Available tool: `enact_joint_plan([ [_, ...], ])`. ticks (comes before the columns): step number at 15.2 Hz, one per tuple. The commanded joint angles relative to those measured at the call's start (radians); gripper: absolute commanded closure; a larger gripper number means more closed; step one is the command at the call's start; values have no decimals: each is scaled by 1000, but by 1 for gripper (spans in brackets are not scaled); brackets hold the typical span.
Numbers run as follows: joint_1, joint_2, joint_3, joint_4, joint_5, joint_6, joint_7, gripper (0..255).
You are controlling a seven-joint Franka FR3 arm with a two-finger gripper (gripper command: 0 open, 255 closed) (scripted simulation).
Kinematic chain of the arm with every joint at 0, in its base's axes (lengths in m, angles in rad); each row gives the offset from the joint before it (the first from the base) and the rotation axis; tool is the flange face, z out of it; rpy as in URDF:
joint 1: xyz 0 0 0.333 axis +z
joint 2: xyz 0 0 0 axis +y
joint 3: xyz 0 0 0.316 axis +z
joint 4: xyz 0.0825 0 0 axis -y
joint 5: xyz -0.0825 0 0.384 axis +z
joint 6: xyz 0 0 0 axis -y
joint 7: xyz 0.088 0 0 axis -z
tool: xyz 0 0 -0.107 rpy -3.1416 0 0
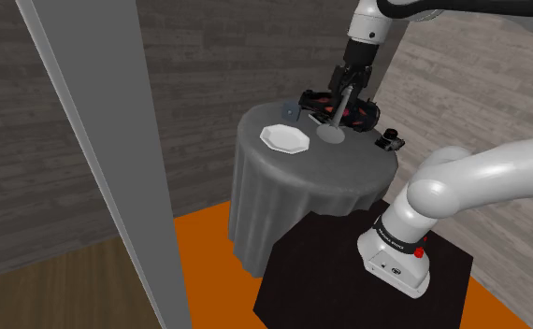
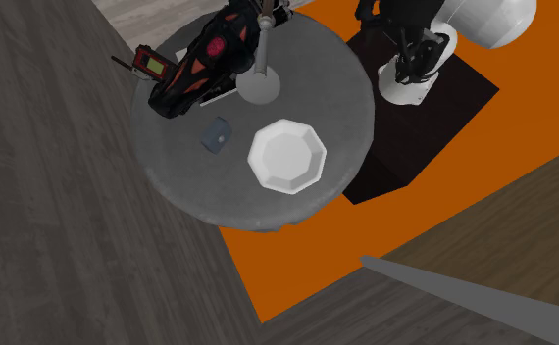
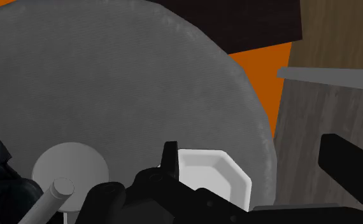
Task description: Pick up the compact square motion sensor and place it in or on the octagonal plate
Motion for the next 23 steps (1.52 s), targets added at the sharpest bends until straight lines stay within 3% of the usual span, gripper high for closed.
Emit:
enact_joint_plan([
  [1,0,0,0,0,0,0,0,0],
  [12,-22,359,-125,103,-45,280,-174,0],
  [23,-40,772,-210,368,32,443,-363,0],
])
